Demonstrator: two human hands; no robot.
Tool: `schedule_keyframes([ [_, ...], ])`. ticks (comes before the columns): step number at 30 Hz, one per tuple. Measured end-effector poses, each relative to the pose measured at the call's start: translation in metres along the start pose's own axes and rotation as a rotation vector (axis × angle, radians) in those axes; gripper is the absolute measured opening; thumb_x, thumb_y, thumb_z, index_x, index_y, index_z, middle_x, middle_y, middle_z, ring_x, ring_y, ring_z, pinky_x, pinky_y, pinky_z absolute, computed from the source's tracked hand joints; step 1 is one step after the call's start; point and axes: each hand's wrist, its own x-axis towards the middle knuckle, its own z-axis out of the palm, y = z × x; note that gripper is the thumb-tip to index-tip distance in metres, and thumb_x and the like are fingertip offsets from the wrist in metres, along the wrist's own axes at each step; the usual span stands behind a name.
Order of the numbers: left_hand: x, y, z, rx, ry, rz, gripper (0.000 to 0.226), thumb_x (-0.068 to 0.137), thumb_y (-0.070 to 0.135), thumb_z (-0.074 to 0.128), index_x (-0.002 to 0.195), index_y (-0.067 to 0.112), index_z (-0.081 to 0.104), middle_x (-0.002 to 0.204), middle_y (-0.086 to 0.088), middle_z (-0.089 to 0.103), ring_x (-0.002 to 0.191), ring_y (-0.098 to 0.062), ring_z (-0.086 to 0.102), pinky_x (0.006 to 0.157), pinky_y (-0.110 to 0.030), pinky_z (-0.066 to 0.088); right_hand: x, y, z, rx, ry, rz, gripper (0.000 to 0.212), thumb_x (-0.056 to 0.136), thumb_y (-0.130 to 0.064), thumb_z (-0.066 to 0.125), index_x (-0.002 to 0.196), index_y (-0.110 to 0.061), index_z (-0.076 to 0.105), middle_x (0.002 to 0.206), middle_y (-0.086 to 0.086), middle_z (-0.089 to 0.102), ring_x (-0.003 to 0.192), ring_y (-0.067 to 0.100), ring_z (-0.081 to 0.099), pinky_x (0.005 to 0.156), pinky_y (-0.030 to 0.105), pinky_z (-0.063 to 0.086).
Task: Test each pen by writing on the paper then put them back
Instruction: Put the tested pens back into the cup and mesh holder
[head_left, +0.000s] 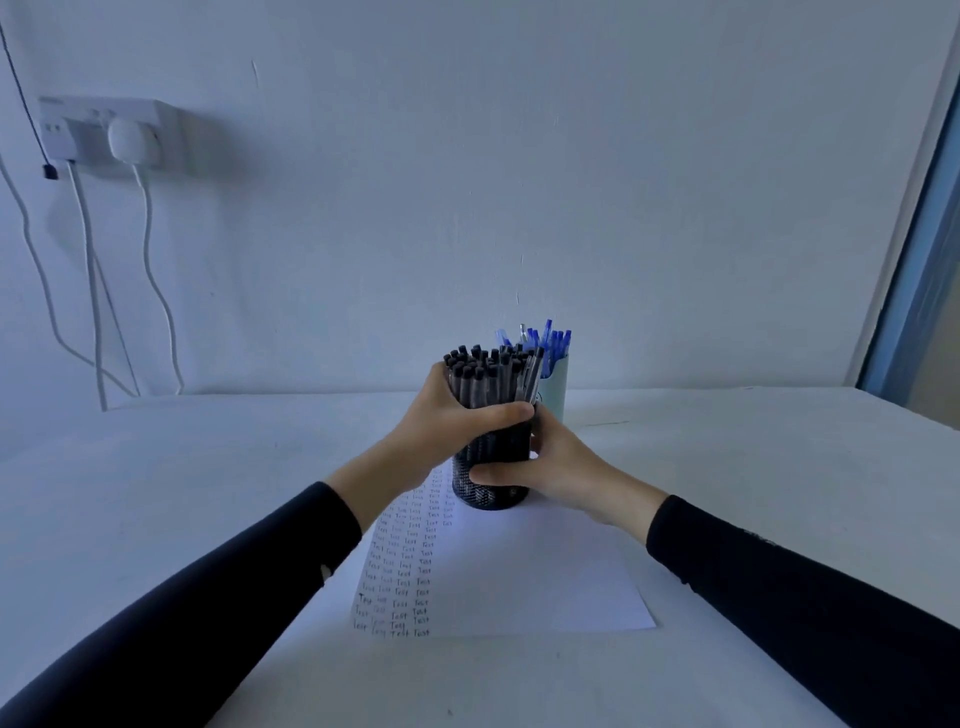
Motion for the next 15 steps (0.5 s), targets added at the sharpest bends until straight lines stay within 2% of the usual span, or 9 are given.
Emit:
schedule_keyframes([
  [3,-0.002,0.010,-0.010,0.011,-0.154,0.070,0.052,0.071,0.028,0.087,0.113,0.008,0.063,0.104,-0.013,0.071,0.100,-0.025,0.069,0.093,-0.041,0.053,0.005,0.004,-0.004,0.015,-0.001,0.022,0.088,0.056,-0.043,0.094,0.129,-0.030,0.047,0.121,-0.010,0.066,0.114,0.004,0.061,0.097,0.031,0.052],
  [5,-0.003,0.019,-0.018,-0.013,-0.249,0.099,0.035,0.081,0.021,0.078,0.108,0.004,0.064,0.100,-0.016,0.070,0.097,-0.027,0.068,0.089,-0.037,0.053,0.007,0.004,-0.003,0.031,-0.024,0.024,0.093,0.053,-0.045,0.094,0.131,-0.028,0.046,0.120,-0.007,0.068,0.112,0.006,0.063,0.099,0.035,0.052],
  [8,-0.005,0.020,-0.028,0.003,-0.443,0.108,0.031,0.090,0.016,0.065,0.115,-0.002,0.059,0.104,-0.016,0.066,0.102,-0.028,0.064,0.090,-0.037,0.050,0.003,0.001,0.004,0.011,0.001,-0.003,0.087,0.060,-0.036,0.094,0.128,-0.026,0.041,0.122,-0.006,0.062,0.112,0.004,0.061,0.093,0.026,0.052],
  [11,-0.007,0.013,-0.033,-0.018,-0.510,0.072,0.037,0.093,0.012,0.059,0.127,0.000,0.053,0.118,-0.018,0.064,0.115,-0.031,0.060,0.095,-0.033,0.047,-0.002,0.001,0.012,-0.043,0.075,-0.056,0.082,0.064,-0.030,0.092,0.125,-0.025,0.038,0.121,-0.009,0.056,0.110,-0.002,0.054,0.083,0.015,0.048],
  [13,-0.007,0.012,-0.035,-0.051,-0.518,0.083,0.041,0.092,0.016,0.058,0.129,-0.002,0.051,0.124,-0.022,0.061,0.119,-0.035,0.057,0.098,-0.035,0.046,-0.002,0.002,0.011,-0.043,0.075,-0.082,0.083,0.065,-0.030,0.092,0.127,-0.025,0.038,0.123,-0.010,0.055,0.113,-0.002,0.053,0.086,0.016,0.047],
  [15,-0.007,0.014,-0.037,-0.055,-0.538,0.087,0.041,0.093,0.016,0.055,0.129,-0.003,0.051,0.125,-0.024,0.060,0.120,-0.037,0.056,0.098,-0.036,0.046,-0.002,0.003,0.008,-0.046,0.016,-0.080,0.086,0.066,-0.031,0.091,0.132,-0.025,0.035,0.127,-0.011,0.054,0.119,0.001,0.051,0.094,0.022,0.048],
])
